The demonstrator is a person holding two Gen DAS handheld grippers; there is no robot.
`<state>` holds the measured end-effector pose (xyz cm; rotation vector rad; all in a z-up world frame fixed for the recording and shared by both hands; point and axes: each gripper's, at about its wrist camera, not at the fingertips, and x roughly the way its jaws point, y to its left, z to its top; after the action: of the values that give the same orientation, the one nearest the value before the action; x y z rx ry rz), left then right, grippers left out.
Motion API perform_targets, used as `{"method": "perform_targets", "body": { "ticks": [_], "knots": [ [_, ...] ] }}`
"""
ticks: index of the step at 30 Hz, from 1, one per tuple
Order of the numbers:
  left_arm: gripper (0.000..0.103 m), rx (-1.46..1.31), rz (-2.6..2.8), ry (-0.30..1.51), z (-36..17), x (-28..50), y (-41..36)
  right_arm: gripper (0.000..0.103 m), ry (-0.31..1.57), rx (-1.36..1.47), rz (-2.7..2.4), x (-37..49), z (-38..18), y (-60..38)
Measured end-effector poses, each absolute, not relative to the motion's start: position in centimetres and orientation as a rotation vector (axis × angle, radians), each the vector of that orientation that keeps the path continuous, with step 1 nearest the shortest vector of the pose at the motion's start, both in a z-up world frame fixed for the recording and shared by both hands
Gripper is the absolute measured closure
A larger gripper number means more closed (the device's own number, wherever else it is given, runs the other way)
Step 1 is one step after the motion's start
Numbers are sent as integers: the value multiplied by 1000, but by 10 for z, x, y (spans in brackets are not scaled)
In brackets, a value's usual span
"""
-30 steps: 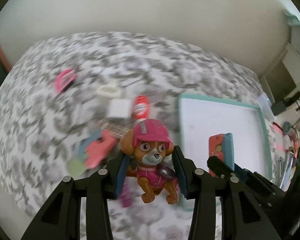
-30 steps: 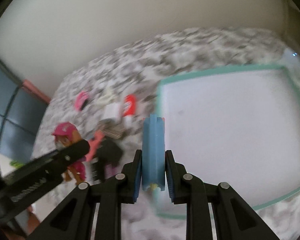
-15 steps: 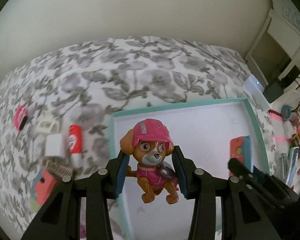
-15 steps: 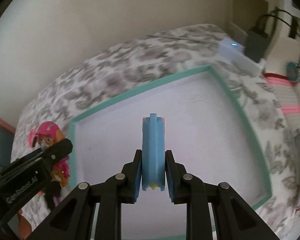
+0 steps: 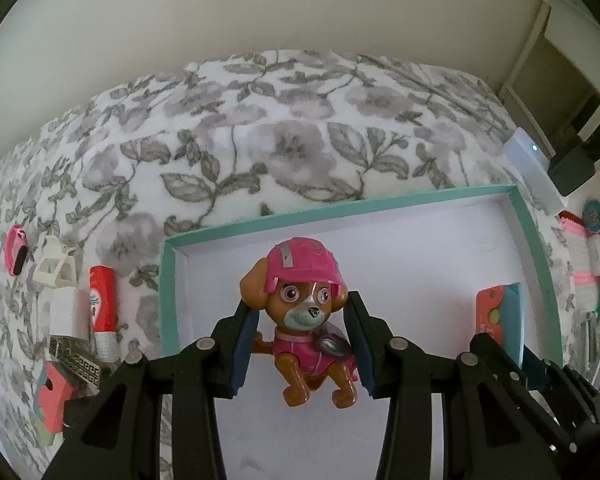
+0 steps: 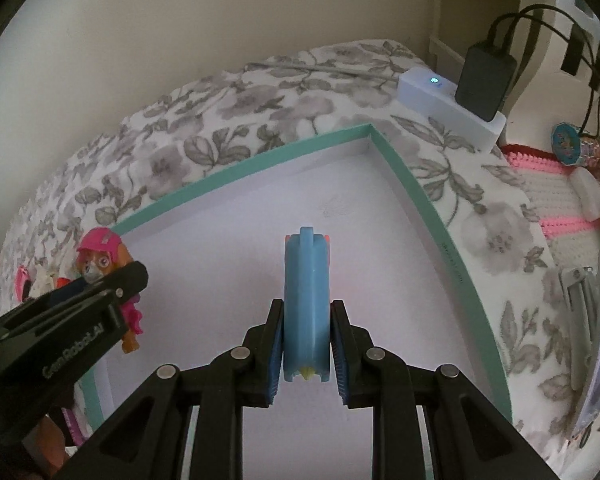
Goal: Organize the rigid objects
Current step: 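Carry the puppy figure with the left tool while the right tool carries the blue block into the tray, then open both tools to release the puppy and blue block in the tray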
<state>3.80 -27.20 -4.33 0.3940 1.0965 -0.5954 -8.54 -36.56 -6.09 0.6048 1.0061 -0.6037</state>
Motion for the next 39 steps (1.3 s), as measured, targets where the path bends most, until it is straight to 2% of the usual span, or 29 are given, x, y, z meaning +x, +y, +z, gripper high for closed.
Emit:
{"method": "perform_targets", "body": {
  "ticks": [9, 12, 16, 18, 21, 25, 27, 29, 31, 33, 39],
  "knots": [
    [57, 385, -579, 1143, -54, 41, -266, 79, 1031, 604, -594, -84, -67, -363],
    [48, 373, -579, 1147, -51, 40, -261, 79, 1035, 600, -595, -85, -66, -363],
    [47, 371, -575, 1130, -44, 38, -257, 79, 1025, 586, -605, -85, -62, -362],
    [46, 359, -578, 1122, -39, 38, -254, 73, 1015, 573, -605, -86, -57, -362],
    [30, 343, -582, 1093, -29, 36, -248, 71, 995, 550, -611, -87, -48, -359],
    [23, 317, -577, 1053, -16, 34, -236, 68, 981, 529, -611, -88, -41, -354],
    [22, 297, -573, 1037, -10, 34, -229, 57, 976, 516, -611, -88, -39, -350],
    [21, 286, -565, 1013, -4, 33, -222, 55, 972, 504, -609, -88, -37, -346],
    [11, 280, -553, 989, 2, 31, -215, 53, 966, 487, -607, -89, -34, -340],
    [9, 272, -550, 968, 6, 30, -208, 47, 961, 474, -601, -89, -32, -335],
    [9, 250, -525, 927, 12, 26, -181, 41, 954, 444, -587, -92, -29, -319]
  ]
}}
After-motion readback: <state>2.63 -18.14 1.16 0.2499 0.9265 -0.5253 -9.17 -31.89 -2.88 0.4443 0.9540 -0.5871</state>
